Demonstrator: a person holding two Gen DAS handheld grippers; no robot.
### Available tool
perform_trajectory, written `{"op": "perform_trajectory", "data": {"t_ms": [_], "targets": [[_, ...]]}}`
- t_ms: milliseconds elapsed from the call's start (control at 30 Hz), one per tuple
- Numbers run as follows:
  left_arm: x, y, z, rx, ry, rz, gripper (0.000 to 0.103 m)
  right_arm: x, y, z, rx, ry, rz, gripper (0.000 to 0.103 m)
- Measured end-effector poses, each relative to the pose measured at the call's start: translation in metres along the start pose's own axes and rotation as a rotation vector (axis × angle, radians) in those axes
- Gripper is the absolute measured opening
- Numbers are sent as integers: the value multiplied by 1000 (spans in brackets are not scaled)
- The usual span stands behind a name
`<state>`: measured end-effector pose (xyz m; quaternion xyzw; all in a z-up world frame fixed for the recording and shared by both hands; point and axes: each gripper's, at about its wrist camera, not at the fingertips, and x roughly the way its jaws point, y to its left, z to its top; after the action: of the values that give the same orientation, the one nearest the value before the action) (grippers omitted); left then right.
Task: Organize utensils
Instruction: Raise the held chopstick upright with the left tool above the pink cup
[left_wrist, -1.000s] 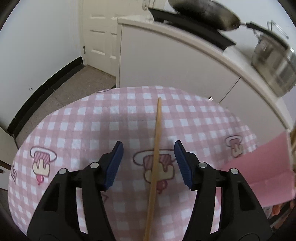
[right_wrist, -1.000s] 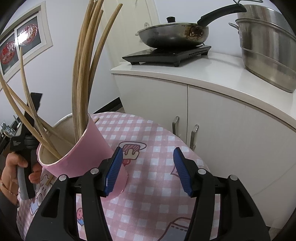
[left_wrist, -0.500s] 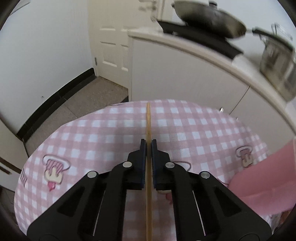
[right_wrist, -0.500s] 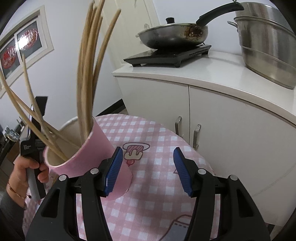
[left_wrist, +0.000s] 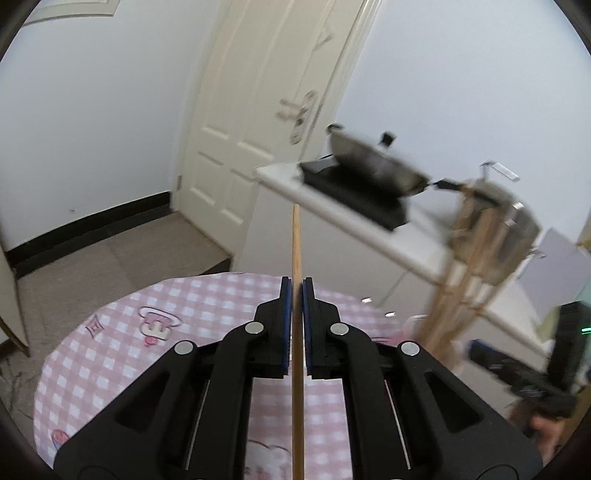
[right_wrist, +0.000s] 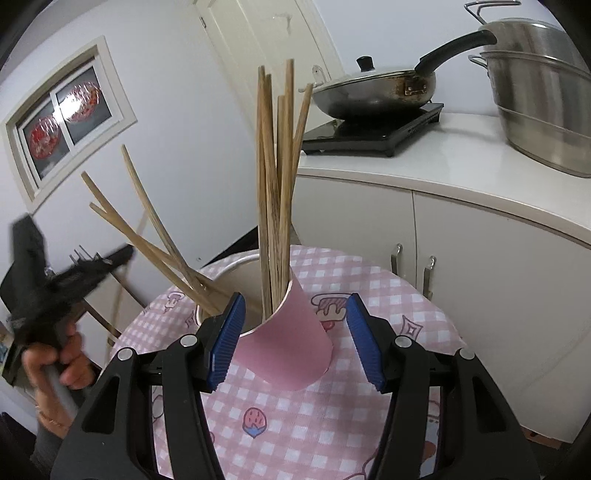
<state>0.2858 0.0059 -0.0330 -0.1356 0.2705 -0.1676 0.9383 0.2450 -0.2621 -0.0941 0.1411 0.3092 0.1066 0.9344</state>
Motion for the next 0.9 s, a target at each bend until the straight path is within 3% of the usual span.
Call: {"op": "perform_trajectory", "data": {"t_ms": [167, 233, 300, 333, 467, 633, 900], "targets": [[-25, -12, -2, 24, -65, -67, 6, -2, 1, -5, 12, 5, -4, 54], [-19, -11, -8, 35, 7, -55, 6, -4, 3, -8, 2, 10, -6, 54], [-8, -10, -18, 60, 127, 10, 6, -5, 5, -11, -8, 20, -6, 54], [1, -8, -27, 80, 215, 78, 6, -5, 5, -13, -12, 28, -6, 54], [22, 1, -55, 137, 433, 138, 6, -1, 5, -17, -30, 49, -17, 54], [53, 18, -82, 117, 561, 175, 6, 1, 1, -17, -16, 44, -6, 55], [91, 15, -77, 156, 600, 200, 11, -2, 1, -14, -34, 31, -17, 55]]}}
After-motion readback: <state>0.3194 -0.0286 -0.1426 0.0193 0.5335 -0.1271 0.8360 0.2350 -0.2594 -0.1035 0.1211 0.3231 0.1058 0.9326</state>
